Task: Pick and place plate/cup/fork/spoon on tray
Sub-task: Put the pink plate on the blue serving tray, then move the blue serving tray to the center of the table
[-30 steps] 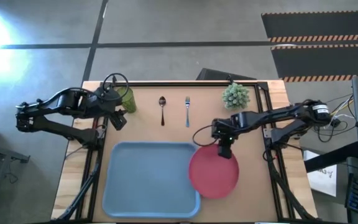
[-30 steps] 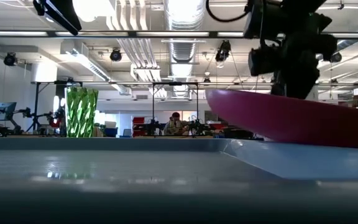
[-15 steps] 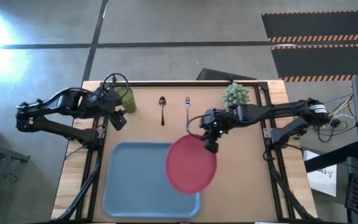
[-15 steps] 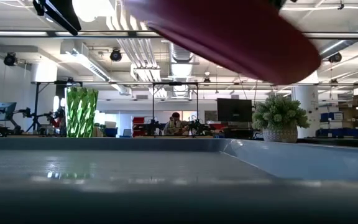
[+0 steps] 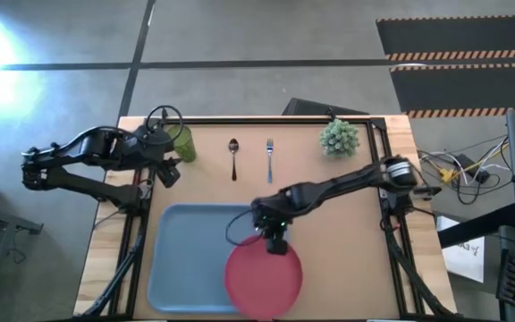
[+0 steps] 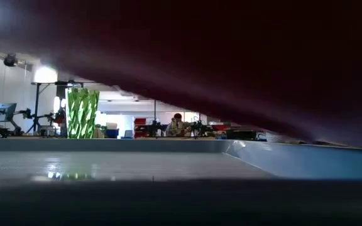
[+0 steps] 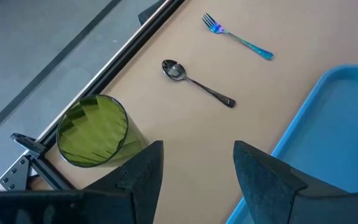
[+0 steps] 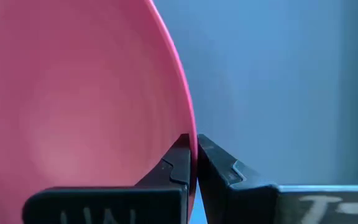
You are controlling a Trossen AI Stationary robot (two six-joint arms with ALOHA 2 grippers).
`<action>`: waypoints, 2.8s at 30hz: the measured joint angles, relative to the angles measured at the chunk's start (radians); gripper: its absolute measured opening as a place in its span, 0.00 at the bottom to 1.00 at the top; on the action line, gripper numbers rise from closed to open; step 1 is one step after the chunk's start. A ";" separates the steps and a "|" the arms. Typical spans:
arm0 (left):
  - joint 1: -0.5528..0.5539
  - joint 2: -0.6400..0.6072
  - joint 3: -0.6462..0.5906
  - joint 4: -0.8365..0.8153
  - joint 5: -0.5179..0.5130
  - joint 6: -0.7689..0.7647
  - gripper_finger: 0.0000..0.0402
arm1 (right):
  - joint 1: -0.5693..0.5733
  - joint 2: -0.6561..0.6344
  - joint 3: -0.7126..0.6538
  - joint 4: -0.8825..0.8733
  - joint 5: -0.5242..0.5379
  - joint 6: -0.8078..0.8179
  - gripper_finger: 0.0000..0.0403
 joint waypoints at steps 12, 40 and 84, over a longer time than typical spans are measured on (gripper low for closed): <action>0.000 -0.022 -0.009 -0.006 0.006 0.000 0.44 | -0.025 0.205 0.282 -0.010 0.001 -0.126 0.02; 0.000 -0.025 -0.019 -0.046 0.008 -0.004 0.44 | -0.056 0.368 0.451 -0.083 0.013 -0.205 0.08; 0.000 -0.024 -0.022 -0.045 0.008 -0.009 0.44 | -0.040 0.203 0.118 -0.377 0.158 -0.159 0.02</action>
